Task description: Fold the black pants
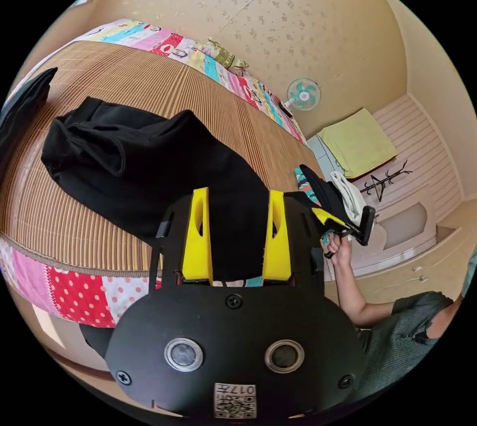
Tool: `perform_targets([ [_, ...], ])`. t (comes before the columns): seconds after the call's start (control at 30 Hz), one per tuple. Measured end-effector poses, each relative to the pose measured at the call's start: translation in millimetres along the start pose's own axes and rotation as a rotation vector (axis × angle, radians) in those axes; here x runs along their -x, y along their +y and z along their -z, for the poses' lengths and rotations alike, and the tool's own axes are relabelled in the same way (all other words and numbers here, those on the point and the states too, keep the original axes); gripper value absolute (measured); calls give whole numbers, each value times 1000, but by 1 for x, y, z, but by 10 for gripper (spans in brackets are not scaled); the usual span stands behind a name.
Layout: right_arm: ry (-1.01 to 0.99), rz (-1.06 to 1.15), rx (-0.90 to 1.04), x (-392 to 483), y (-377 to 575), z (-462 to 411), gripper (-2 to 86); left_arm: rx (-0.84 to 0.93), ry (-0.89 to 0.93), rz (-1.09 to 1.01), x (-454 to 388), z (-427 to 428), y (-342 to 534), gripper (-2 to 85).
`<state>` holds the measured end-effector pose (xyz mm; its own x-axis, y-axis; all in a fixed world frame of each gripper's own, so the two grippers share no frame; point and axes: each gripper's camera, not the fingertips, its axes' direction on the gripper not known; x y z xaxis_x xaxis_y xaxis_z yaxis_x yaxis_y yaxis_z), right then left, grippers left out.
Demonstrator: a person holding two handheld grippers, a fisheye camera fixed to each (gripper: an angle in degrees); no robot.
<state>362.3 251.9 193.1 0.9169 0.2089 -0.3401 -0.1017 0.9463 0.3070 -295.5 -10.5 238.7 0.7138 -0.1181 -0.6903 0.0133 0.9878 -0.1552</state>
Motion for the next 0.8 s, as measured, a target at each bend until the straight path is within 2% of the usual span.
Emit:
perform_targets([
  [0.07,-2,51,148,10,-29,-50,102,-5,-2,2,-11,-1,4,144],
  [0.1,62,65,221,21,-43,-73,70,-1,2,12,-15,1,7,144],
  [0.17,145,110,228,47,-56,-77,45,-10,21,43,-13,15,14,150],
  [0.3,232,286,-145,150,-30,-9,21,-122,76,173,19,83,34,170],
  [0.4,232,506,-247,227,13,3,11,-187,155,282,53,118,39,202],
  [0.47,92,638,-180,256,37,-13,9,-198,153,335,72,126,34,224],
  [0.53,-92,740,-19,274,62,-48,8,-228,167,403,93,127,27,237],
  [0.63,-156,768,191,277,75,-93,8,-242,210,558,137,109,12,243],
  [0.67,-157,768,217,277,75,-99,8,-239,249,605,153,98,4,237],
  [0.77,-199,723,246,273,67,-106,8,-269,292,695,172,85,-11,93],
  [0.8,-224,706,245,270,62,-103,8,-270,347,642,162,89,-25,49],
])
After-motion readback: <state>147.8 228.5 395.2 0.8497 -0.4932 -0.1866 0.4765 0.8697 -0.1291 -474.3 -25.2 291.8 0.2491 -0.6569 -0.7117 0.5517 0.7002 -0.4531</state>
